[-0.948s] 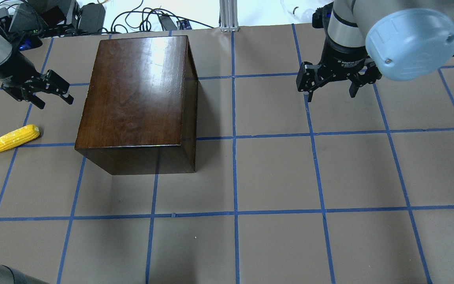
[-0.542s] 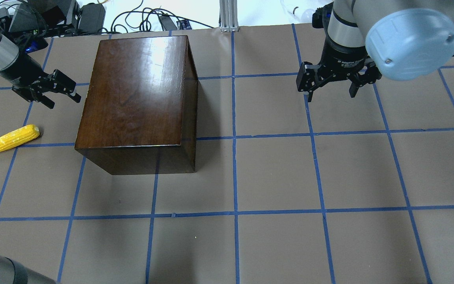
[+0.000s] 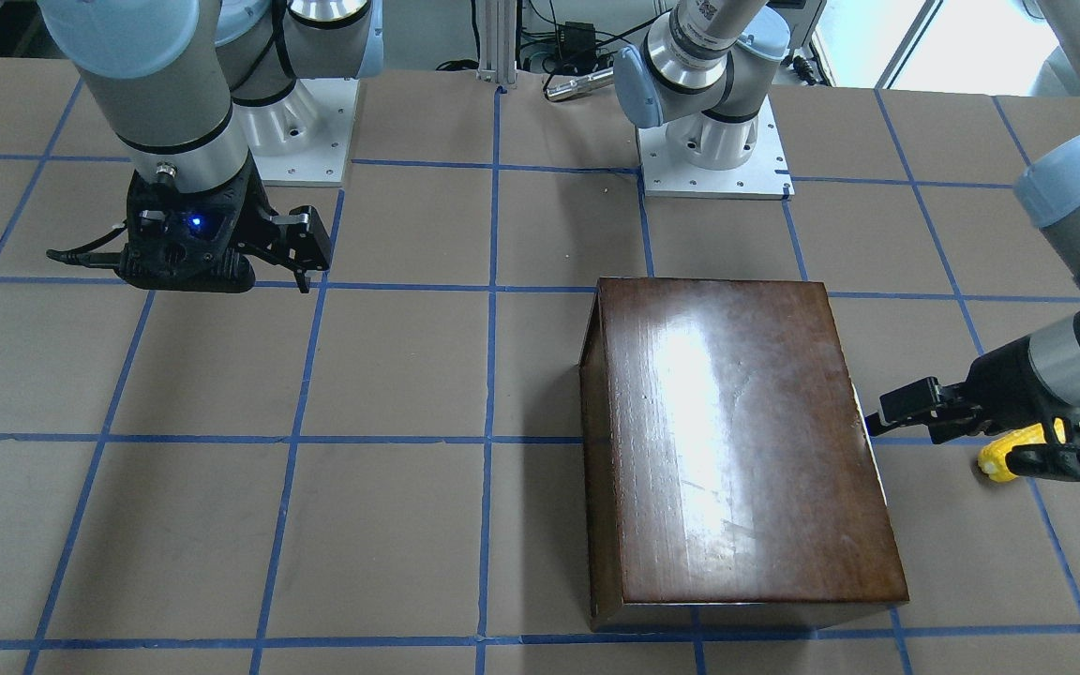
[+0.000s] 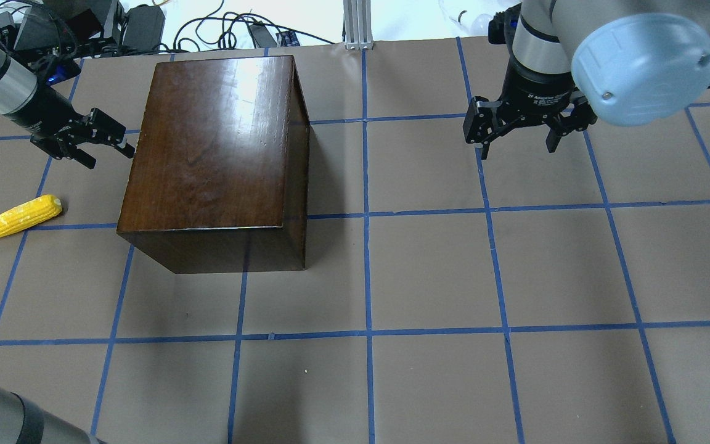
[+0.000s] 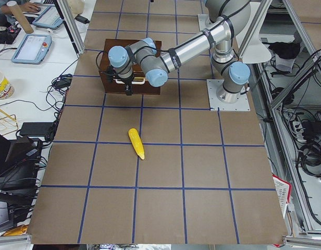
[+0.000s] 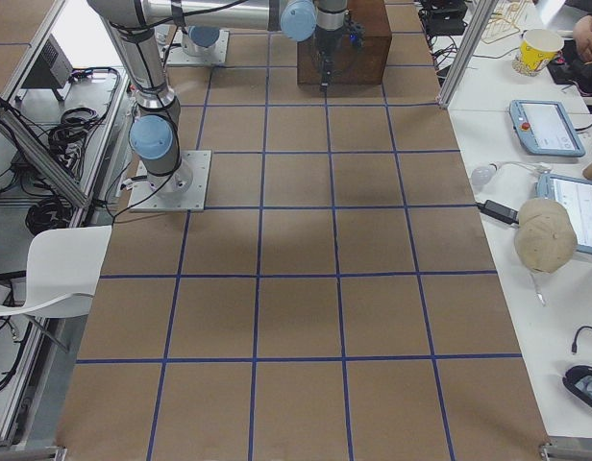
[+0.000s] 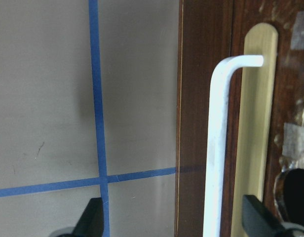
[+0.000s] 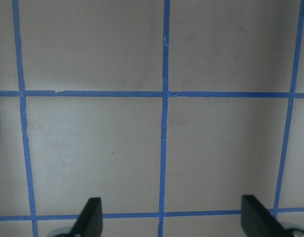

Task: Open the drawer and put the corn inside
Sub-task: 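Hook the left gripper around the white drawer handle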

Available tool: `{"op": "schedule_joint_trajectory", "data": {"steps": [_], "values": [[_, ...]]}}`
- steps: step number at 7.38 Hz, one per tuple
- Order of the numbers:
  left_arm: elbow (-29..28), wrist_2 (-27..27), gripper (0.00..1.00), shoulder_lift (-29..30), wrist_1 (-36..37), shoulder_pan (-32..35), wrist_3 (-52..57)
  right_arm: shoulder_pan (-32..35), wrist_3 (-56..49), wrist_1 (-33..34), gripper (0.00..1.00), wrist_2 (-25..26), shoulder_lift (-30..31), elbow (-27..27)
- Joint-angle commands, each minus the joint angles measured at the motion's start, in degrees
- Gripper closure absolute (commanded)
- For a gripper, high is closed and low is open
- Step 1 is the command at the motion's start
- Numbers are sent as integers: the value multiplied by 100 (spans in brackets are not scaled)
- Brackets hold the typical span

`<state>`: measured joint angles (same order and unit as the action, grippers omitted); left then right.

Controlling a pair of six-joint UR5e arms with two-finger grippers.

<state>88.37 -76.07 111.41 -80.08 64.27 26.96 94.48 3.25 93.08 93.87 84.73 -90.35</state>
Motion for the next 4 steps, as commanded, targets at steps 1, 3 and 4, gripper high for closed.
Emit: {"op": "schedule_joint_trajectory", "data": {"steps": [1,3,4], "values": [[5,66,0,48,10,-2,55,0,0,0,0,0,0,0],[23,198,0,109,10,-2,72,0,0,0,0,0,0,0],[23,198,0,118,10,-2,81,0,0,0,0,0,0,0]]}}
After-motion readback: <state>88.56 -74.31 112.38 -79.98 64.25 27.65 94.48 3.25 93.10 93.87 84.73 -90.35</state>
